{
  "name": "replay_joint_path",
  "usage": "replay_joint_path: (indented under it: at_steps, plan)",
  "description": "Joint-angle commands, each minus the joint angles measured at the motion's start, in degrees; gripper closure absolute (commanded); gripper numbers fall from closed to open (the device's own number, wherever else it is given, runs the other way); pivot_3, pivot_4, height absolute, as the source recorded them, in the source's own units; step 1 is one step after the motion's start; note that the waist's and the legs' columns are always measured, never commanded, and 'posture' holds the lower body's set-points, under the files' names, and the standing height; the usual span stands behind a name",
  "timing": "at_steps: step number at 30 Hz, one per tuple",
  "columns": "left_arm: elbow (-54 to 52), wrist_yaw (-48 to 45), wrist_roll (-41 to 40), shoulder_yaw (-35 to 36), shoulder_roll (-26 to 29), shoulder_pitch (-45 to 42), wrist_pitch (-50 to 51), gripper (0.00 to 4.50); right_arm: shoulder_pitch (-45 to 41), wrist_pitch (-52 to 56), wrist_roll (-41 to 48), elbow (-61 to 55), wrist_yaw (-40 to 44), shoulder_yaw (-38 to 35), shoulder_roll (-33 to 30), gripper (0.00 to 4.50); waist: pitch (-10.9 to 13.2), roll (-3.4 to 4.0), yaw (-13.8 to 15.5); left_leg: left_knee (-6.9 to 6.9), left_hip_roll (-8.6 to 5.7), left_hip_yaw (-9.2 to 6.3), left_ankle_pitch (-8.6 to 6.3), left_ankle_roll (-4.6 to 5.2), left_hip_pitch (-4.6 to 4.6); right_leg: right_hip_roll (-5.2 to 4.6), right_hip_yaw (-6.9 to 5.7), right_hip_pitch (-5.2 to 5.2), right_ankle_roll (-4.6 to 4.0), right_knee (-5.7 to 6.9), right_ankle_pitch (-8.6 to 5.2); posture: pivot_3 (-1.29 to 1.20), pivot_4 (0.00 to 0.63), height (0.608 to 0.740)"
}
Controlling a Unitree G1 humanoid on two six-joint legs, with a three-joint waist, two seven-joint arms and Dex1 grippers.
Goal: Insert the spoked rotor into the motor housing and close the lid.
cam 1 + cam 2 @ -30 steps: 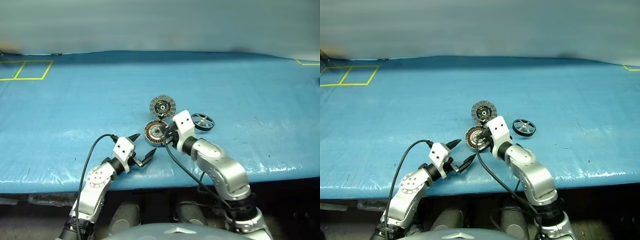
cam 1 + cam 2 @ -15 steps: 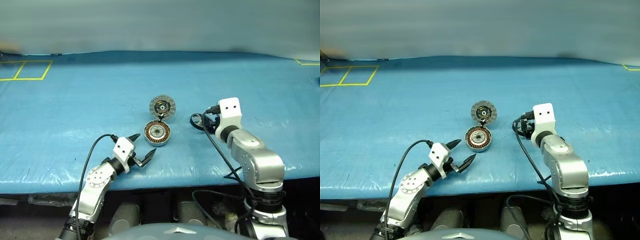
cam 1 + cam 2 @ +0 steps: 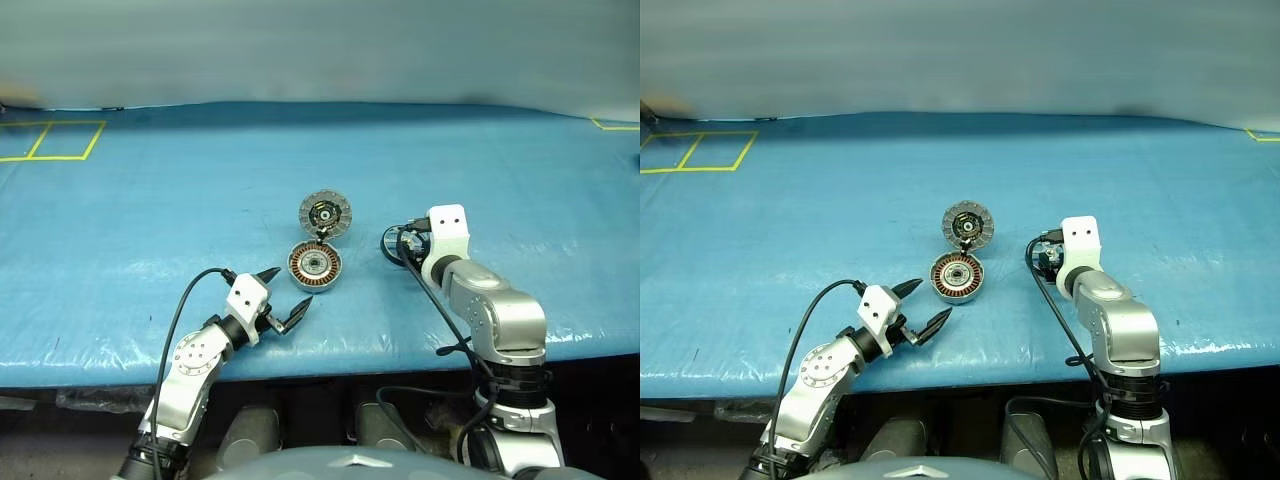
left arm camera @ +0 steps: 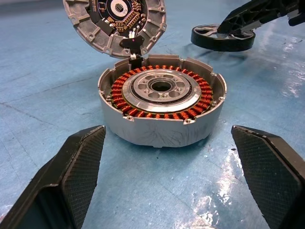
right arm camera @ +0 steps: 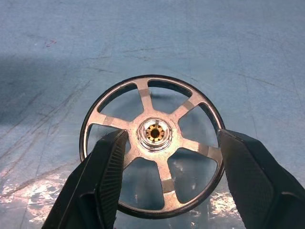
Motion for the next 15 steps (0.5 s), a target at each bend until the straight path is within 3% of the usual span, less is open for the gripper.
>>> replay_joint_path:
  at_steps: [1, 10, 13, 15]
  plan:
    - [-1.5, 0.2, -0.1, 0.2, -0.2, -0.3, -0.3, 0.00, -0.5, -1.0, 0.1, 0.3, 1.2, 0.5, -1.1, 1.32, 0.0, 0.00, 0.0, 0.00, 0.00, 0.00, 0.00, 0.00, 0.00, 0.00, 0.00, 0.00, 0.00, 0.00, 0.00, 0.00, 0.150, 0.740]
    - [-1.5, 0.6, 0.0, 0.2, -0.3, -0.1, -0.2, 0.00, 1.3, -1.2, -0.2, 0.1, 2.2, 2.8, -1.4, 1.32, 0.0, 0.00, 0.0, 0.01, 0.00, 0.00, 0.00, 0.01, 0.00, 0.00, 0.00, 0.01, 0.00, -0.01, 0.00, 0.00, 0.150, 0.740]
    - [-1.6, 0.7, 0.1, 0.2, -0.3, 0.0, -0.1, 0.00, 1.7, -1.4, -0.5, -0.3, 1.8, 3.1, -1.0, 1.86, 0.0, -0.01, 0.0, 0.01, 0.00, -0.01, 0.00, 0.01, 0.00, 0.00, 0.00, 0.02, 0.00, 0.00, 0.00, 0.00, 0.150, 0.740]
    - [-1.5, 0.8, 0.1, 0.1, -0.2, 0.0, -0.2, 0.00, 2.0, -1.2, -0.4, -0.5, 1.8, 3.2, -0.8, 2.48, 0.0, -0.03, 0.0, 0.01, 0.00, -0.01, 0.00, 0.01, 0.00, 0.00, -0.01, 0.02, 0.00, 0.00, 0.00, 0.00, 0.150, 0.740]
